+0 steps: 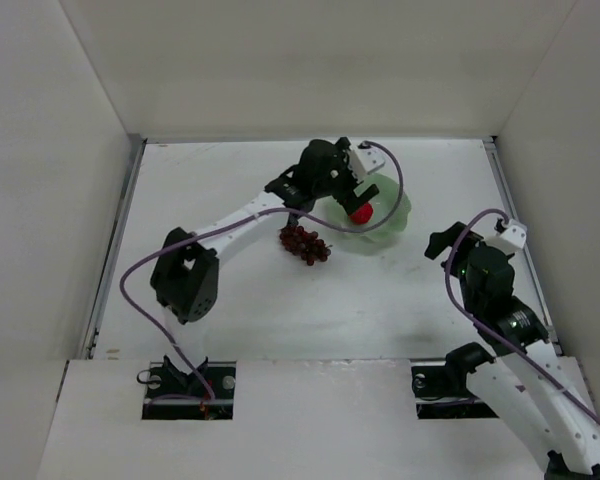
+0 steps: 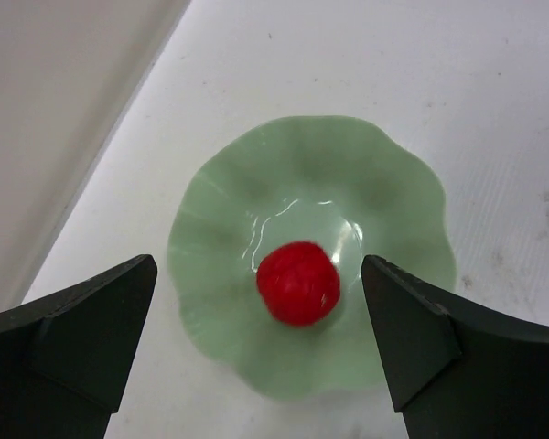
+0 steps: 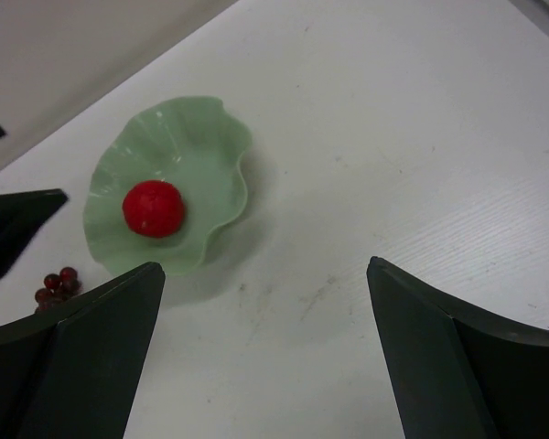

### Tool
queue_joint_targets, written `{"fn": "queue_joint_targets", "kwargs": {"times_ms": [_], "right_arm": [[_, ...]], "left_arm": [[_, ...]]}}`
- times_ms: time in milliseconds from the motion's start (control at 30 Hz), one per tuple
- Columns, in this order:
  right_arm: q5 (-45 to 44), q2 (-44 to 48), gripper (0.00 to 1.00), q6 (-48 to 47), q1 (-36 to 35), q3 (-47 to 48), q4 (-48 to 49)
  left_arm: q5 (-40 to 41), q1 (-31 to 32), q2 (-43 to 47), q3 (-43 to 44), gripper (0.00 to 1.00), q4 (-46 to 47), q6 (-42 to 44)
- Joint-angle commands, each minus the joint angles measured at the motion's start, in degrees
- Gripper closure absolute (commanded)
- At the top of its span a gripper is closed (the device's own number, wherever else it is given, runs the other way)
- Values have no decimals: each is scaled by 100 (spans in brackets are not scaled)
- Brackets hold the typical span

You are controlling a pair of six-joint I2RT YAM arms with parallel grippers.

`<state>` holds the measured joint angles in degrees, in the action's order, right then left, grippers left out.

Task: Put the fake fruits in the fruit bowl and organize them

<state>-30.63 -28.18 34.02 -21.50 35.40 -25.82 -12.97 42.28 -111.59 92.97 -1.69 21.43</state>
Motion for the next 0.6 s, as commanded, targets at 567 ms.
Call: {"fn": "queue_joint_targets", "kwargs": {"times_ms": [567], "right_arm": [[497, -680, 0, -221, -588, -121, 974]], "left_arm": [[-1129, -515, 1290, -2486, 0, -2195, 5802]]}}
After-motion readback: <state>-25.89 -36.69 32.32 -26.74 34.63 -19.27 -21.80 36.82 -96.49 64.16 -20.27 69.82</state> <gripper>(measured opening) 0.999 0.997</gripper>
